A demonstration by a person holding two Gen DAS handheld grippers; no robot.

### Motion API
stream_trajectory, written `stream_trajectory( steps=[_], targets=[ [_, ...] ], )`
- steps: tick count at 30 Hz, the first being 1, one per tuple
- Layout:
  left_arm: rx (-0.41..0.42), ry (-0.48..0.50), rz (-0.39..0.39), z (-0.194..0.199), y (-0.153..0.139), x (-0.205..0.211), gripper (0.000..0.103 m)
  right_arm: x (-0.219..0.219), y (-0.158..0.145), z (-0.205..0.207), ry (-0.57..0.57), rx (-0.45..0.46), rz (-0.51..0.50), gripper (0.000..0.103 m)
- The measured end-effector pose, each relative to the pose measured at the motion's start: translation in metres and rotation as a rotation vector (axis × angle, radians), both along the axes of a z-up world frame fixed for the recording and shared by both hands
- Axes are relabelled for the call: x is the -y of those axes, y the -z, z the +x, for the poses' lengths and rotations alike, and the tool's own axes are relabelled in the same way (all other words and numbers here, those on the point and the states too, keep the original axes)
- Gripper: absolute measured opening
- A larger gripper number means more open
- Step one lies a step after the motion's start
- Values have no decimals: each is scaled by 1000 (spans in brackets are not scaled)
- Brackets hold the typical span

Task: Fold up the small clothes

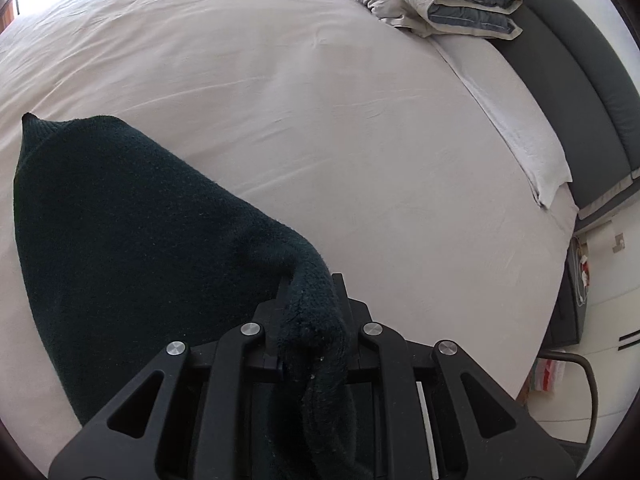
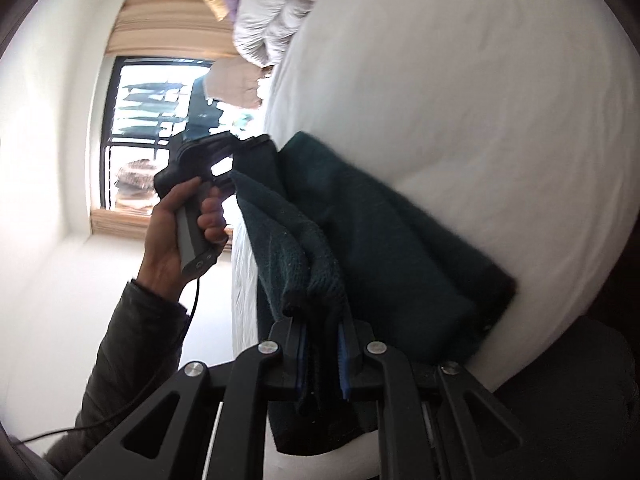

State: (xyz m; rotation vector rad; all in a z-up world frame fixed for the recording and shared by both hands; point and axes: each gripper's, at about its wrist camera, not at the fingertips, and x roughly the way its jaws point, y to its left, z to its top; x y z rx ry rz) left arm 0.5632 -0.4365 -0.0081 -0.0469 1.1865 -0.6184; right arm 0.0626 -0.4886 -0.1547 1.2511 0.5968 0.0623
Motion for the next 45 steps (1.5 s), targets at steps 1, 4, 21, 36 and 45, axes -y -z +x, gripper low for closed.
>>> stream_trajectory(
  steps=[1, 4, 21, 36, 45],
  targets=[
    [4, -1, -16, 0, 0, 0, 18, 2, 5, -2, 13, -11, 20, 14],
    [24, 4, -114, -4, -13, -9, 29, -8, 8, -11, 29, -26, 43, 14],
    [136, 219, -265, -179, -29, -80, 62, -2, 8, -47, 121, -78, 43, 14],
    [-4, 175, -283, -281, 62, -147, 62, -5, -69, -45, 87, -95, -343, 13],
    [62, 19, -438, -321, 69, -213, 62, -37, -94, 89, -326, -41, -389, 27]
  ],
)
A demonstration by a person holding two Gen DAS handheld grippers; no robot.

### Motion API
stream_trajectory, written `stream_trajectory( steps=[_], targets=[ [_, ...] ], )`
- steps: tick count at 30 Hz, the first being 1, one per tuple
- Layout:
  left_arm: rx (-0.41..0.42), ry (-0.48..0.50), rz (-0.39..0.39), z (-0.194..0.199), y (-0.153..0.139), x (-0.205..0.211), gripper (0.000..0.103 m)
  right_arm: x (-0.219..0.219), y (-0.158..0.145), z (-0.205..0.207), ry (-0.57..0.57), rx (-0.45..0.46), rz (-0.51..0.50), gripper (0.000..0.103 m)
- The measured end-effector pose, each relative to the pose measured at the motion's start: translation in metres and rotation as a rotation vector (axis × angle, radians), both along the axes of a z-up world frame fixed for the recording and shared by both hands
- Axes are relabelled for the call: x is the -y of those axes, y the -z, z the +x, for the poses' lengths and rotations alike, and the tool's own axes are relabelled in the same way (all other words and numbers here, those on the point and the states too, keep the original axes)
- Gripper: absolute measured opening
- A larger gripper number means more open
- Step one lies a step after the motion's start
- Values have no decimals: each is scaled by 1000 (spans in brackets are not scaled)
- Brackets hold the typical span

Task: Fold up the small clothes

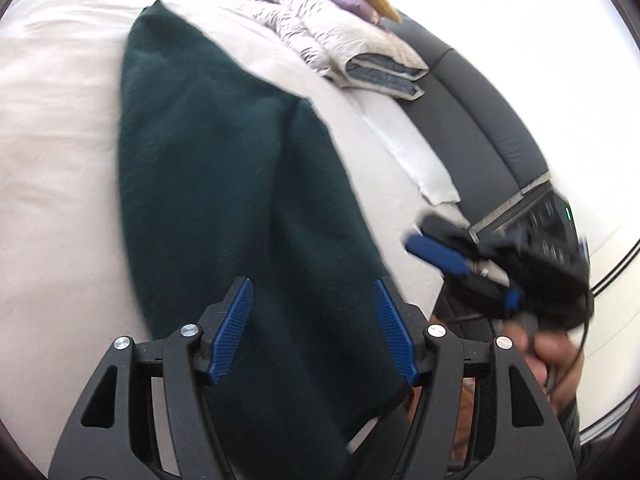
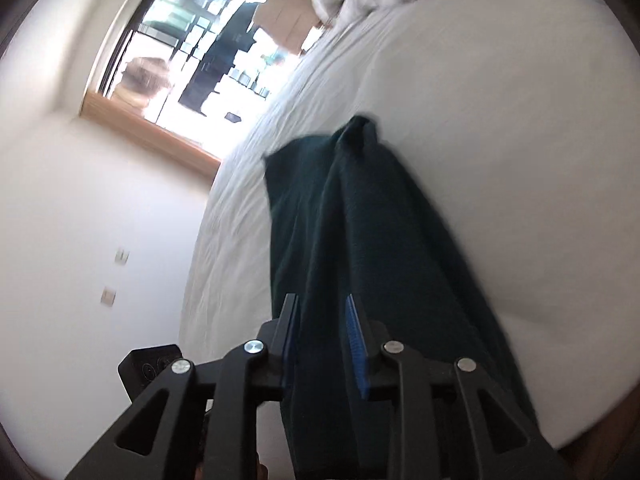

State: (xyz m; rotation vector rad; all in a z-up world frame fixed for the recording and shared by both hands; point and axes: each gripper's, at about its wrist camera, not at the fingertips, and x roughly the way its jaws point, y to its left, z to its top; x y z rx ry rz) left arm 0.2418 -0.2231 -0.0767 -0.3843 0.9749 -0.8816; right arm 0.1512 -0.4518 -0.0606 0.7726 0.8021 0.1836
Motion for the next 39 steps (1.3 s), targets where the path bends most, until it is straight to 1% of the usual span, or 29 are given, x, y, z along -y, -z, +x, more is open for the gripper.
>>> stream_trajectory(
  steps=[1, 2, 3, 4, 5, 7, 8, 9, 11, 12, 13, 14, 15, 16, 17, 18, 19, 21, 22, 23, 24, 26, 27, 28, 31, 34, 35, 36, 39],
  targets=[
    [-8, -5, 10, -1, 4, -3, 62, 0, 8, 10, -15, -19, -17, 28],
    [-20, -9, 19, 4, 6, -3, 62, 2, 20, 15, 18, -71, -67, 27],
    [-34, -10, 21, 2, 11, -5, 62, 11, 36, 20, 48, -133, -94, 22],
    [-36, -10, 17, 1, 14, -9, 62, 20, 49, 21, 61, -152, -76, 0],
    [-29, -8, 15, -3, 16, -11, 62, 36, 63, 15, 98, -159, -29, 0],
    [-11, 6, 35, -9, 19, -15, 62, 60, 76, 0, 142, -116, 104, 0],
    [-6, 7, 37, -9, 19, -19, 62, 68, 76, -7, 170, -107, 103, 0],
    [-8, 3, 32, -10, 20, -21, 62, 73, 75, -12, 192, -106, 78, 0],
    [-21, -11, 13, -6, 18, -17, 62, 81, 72, -21, 239, -135, 31, 0],
    [-23, -28, 5, -5, 16, -19, 62, 84, 68, -24, 268, -175, -16, 12],
    [-18, -53, -1, -4, 13, -22, 62, 84, 62, -26, 283, -199, -58, 14],
    [-13, -71, -8, 3, 6, -20, 62, 81, 52, -27, 251, -151, -47, 17],
    [-4, -101, -25, 2, 4, -27, 62, 76, 45, -31, 218, -109, -31, 28],
    [-2, -116, -35, 7, 6, -30, 64, 70, 38, -29, 182, -68, -22, 45],
    [-3, -134, -39, 8, 6, -34, 68, 60, 30, -26, 135, -30, -31, 53],
    [-9, -149, -40, 9, 8, -37, 68, 54, 29, -22, 103, -13, -42, 65],
    [-16, -150, -38, 9, 9, -38, 68, 49, 30, -18, 76, -8, -55, 71],
    [-11, -126, -4, 8, 16, -33, 72, 49, 49, -11, 59, -69, -101, 71],
    [3, -109, 30, 11, 16, -25, 72, 50, 58, -7, 83, -130, -142, 62],
    [29, -96, 55, 12, 15, -24, 72, 55, 66, -8, 92, -147, -151, 59],
    [47, -88, 71, 8, 13, -23, 72, 59, 65, -13, 92, -125, -140, 58],
    [28, -94, 66, 6, 12, -28, 72, 67, 58, -26, 126, -138, -161, 62],
    [3, -109, 48, 7, 11, -32, 72, 70, 55, -32, 147, -149, -179, 68],
    [-19, -127, 31, 8, 10, -37, 72, 74, 49, -40, 171, -161, -193, 71],
    [-48, -170, 19, 9, 4, -46, 72, 84, 45, -63, 165, -156, -147, 74],
    [-113, -179, 17, 7, 12, -47, 72, 87, 50, -67, 155, -212, -156, 74],
    [-126, -181, 10, 5, 14, -48, 72, 86, 54, -68, 155, -224, -142, 74],
    [-131, -175, 9, 0, 15, -49, 73, 88, 56, -69, 155, -232, -127, 75],
    [-137, -135, 27, -13, 14, -47, 74, 90, 59, -68, 120, -243, -85, 81]
  ],
)
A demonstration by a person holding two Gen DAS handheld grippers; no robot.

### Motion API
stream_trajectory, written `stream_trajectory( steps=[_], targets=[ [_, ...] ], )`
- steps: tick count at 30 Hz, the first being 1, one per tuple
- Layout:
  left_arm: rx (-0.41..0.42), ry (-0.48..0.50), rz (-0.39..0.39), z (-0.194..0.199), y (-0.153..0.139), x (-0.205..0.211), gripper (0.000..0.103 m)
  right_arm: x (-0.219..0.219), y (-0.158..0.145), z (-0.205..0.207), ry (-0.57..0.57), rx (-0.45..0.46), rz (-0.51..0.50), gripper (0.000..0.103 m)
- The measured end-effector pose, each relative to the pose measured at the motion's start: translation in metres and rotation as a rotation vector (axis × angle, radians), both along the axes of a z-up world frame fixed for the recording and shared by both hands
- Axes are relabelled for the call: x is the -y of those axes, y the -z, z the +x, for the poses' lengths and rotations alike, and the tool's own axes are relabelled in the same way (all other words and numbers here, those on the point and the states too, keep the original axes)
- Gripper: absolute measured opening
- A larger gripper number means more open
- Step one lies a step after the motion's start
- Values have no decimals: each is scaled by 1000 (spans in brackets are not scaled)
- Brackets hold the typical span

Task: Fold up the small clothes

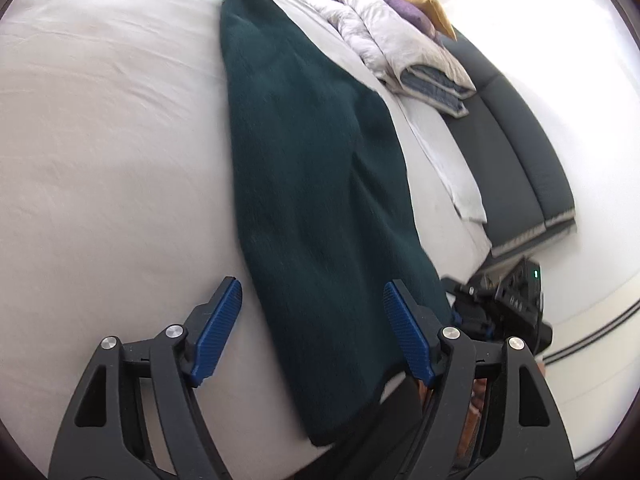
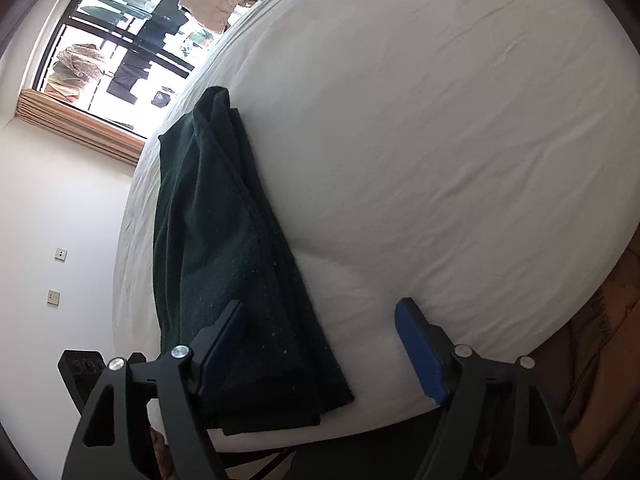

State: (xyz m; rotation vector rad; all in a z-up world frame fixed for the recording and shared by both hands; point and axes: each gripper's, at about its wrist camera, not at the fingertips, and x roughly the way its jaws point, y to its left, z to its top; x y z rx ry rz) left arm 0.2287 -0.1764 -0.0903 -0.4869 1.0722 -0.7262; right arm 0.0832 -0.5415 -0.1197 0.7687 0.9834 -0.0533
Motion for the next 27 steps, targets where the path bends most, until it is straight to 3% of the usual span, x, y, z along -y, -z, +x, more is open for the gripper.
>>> stream_trajectory(
  steps=[3, 8, 13, 14, 16, 17, 18, 20, 27],
  targets=[
    [-43, 40, -31, -3, 3, 7, 85, -15, 2, 3, -58, -24, 62, 82],
    [-101, 82, -71, -2, 7, 17, 86, -13, 5, 6, -104, -38, 130, 79],
    [-242, 203, -111, 3, 15, 40, 85, -20, 19, 18, -141, -27, 225, 62],
    [-265, 221, -125, 4, 17, 45, 82, -21, 19, 18, -143, -25, 227, 60],
    [-341, 230, -171, 9, 25, 47, 57, -23, 19, 19, -139, -15, 243, 49],
    [-414, 231, -204, 12, 36, 48, 28, -24, 18, 19, -137, -15, 242, 46],
    [-474, 226, -236, 13, 47, 47, 11, -25, 15, 15, -140, -12, 232, 40],
    [-504, 207, -266, 12, 60, 43, 8, -30, 9, 12, -149, -5, 193, 34],
    [-330, 218, -239, 7, 12, 23, 8, -56, -8, -3, -154, 36, 126, 28]
  ],
)
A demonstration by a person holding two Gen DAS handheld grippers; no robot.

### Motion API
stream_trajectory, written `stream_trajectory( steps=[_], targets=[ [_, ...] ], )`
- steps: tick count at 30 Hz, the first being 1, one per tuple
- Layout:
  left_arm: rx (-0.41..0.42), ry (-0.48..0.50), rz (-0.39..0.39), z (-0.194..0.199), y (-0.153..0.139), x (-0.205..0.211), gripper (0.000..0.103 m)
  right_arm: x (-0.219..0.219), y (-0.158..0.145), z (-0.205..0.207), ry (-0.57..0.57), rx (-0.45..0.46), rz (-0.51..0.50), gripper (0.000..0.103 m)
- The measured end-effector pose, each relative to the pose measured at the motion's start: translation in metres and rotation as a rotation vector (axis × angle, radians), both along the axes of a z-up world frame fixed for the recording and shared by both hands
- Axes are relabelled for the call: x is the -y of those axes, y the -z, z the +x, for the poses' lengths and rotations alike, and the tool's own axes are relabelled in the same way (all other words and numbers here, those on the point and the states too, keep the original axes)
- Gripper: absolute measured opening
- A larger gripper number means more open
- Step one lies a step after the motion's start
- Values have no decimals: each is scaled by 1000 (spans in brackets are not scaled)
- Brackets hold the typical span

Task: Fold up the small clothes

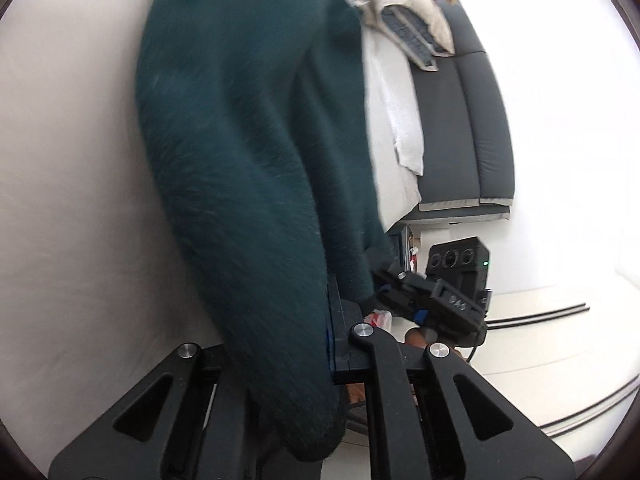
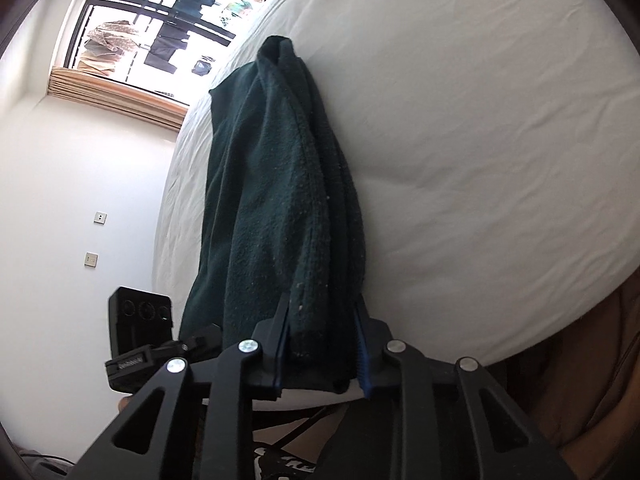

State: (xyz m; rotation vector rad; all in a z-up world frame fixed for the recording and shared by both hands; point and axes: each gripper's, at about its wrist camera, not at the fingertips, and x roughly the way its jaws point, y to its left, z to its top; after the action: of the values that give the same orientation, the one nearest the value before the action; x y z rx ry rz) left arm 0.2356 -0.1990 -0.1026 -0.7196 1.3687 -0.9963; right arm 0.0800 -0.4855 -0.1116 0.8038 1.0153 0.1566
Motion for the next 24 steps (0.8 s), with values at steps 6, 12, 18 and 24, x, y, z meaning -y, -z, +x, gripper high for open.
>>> stream_trajectory(
  steps=[6, 12, 18, 24],
  targets=[
    [20, -67, 4, -15, -18, -77, 6, -43, 3, -12, -55, -20, 42, 28],
    [-35, -152, 21, -42, -2, -135, 6, -105, 9, -30, -115, -36, 10, 28],
    [0, -164, 8, -72, -16, -169, 6, -130, 4, -51, -128, -27, 61, 28],
    [-48, -230, -58, -91, -23, -200, 6, -136, 1, -61, -131, -17, 157, 28]
  ],
)
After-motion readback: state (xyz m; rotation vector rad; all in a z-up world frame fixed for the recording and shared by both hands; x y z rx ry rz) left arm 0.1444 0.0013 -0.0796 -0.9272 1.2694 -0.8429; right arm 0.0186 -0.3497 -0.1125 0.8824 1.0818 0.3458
